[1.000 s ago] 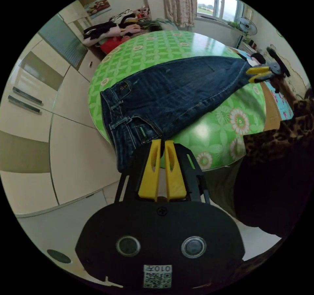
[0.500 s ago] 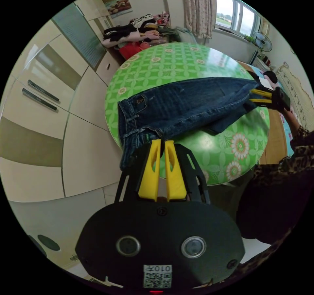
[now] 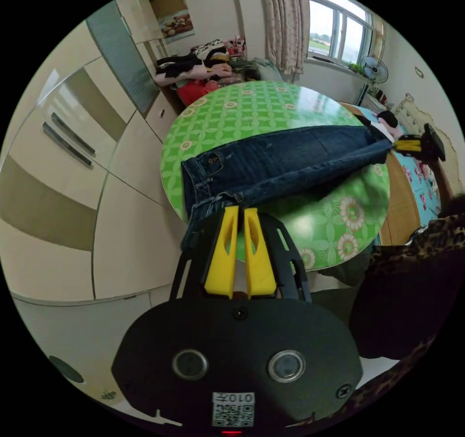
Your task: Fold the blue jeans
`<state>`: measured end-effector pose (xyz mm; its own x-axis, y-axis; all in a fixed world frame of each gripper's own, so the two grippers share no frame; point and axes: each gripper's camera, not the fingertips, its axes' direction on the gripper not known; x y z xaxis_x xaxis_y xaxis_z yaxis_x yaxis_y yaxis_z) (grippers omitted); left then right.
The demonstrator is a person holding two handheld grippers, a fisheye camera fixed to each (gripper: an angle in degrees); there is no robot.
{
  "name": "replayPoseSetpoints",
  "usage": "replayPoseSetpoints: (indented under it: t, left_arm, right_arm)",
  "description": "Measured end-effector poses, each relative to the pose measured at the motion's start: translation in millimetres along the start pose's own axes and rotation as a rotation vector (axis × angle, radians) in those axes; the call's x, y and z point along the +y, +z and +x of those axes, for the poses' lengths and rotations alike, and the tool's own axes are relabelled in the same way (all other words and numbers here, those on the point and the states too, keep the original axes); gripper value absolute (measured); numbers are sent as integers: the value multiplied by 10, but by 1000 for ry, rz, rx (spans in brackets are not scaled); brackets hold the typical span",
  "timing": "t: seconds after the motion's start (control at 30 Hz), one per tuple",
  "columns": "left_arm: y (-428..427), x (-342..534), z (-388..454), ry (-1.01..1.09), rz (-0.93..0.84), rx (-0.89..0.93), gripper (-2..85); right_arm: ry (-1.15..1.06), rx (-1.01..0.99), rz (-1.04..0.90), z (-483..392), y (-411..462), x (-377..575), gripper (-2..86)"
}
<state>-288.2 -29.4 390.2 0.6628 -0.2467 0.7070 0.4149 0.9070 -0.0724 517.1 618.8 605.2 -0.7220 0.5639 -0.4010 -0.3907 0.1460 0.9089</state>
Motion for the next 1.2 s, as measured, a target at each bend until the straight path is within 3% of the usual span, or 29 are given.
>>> replayPoseSetpoints:
  t: [0.1,0.27,0.5,0.67,0.8,0.93,1.03,1.2]
  left_arm:
    - [3,377,-152,-30,14,59,-1]
    - [695,965,-347,-118,-118,149,-1]
    - [1351,1210,-352,-79,-266,169,-2]
    - [1595,1095,-242,87,-400,139,-2]
    - [1477,1055,-274,128,-357,166,-2]
    - [1372,1220,-609,56,-284,295,-2]
    - [1567,1303,-698,-12,-284,344,-2]
    - [2041,1325,-433,68,-439,196,-2]
  right_arm:
    - [-51,-190,-55,-215,-64,150,63]
    - [-94,-608,-281,-706,964,-63,88]
    - [-16,-672,-374,-558,1700,-314,116]
    - [-22,-784,-381,-160,1935,-467,129]
    - [-61,-766,-417,39,2187,-591,137]
    - [-107,-907,-413,284,2393,-699,143]
    - [-113,-880,-424,407,2584,-815,146]
    - [-139,-920,-448,692,2770,-850,150]
